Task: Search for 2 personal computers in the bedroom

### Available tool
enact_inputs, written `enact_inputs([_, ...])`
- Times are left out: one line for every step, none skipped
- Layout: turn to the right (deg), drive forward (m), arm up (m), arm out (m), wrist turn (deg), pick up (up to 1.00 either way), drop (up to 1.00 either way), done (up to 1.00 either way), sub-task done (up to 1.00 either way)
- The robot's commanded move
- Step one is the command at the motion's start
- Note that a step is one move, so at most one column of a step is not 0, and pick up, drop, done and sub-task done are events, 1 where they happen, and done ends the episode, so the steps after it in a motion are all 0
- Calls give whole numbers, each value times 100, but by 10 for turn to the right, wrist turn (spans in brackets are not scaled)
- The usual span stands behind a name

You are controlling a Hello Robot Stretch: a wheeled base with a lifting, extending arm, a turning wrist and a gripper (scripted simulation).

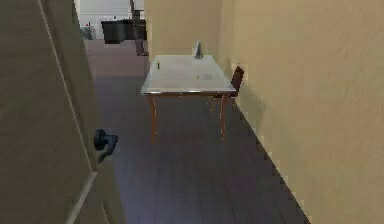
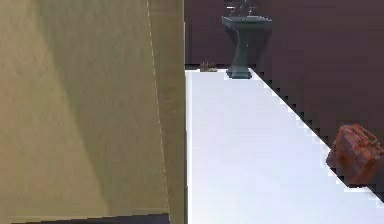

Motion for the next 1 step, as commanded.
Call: enact_inputs([0, 100, 0, 0, 0, 0, 0, 0, 0])
